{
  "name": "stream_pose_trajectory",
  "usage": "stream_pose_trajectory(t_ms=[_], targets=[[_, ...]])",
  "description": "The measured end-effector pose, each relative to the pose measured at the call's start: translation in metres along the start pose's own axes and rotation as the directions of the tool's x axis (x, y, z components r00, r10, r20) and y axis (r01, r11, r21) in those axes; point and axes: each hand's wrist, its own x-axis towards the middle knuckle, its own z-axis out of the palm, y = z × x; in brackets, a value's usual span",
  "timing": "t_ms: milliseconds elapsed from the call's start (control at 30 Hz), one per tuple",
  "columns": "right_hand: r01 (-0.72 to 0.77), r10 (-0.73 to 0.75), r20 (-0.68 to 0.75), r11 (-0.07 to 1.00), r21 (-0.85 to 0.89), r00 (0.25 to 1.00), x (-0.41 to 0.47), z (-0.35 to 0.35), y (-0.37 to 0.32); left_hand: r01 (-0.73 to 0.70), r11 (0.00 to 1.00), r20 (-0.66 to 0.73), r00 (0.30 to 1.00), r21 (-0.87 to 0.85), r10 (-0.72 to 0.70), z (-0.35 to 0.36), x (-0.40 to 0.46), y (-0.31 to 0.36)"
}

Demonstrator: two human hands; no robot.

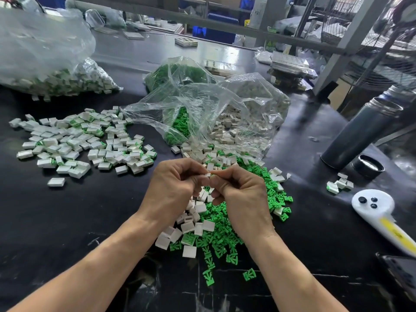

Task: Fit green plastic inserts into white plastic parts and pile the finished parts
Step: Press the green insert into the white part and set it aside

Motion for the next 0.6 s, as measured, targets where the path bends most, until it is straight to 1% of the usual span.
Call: stream_pose_trajectory(t_ms=[200,300,367,433,600], targets=[[-0.022,0.021,0.036,1.0,0.014,0.999,0.0028,-0.0039,-0.0016,0.016,0.999,0.011,1.0,-0.04,-0.016,-0.0024,0.0024,0.0014],[-0.012,0.012,0.008,1.0,0.008,1.0,0.0063,-0.0051,-0.0032,-0.004,0.999,0.029,1.0,-0.04,0.006,-0.001,0.0029,0.0054],[-0.021,0.021,-0.01,0.999,-0.028,1.0,0.0076,-0.003,-0.0025,-0.025,0.999,0.038,0.999,-0.028,0.026,0.0009,0.0022,0.0065],[-0.038,0.038,0.0,0.999,-0.036,0.999,0.0074,0.0001,-0.0019,-0.042,0.999,0.038,0.998,-0.034,0.043,0.0027,0.0019,0.0065],[-0.119,0.115,0.041,0.987,0.108,0.993,0.0071,0.0038,-0.0064,-0.07,0.997,0.022,0.997,-0.02,0.07,0.0071,0.0002,0.0069]])
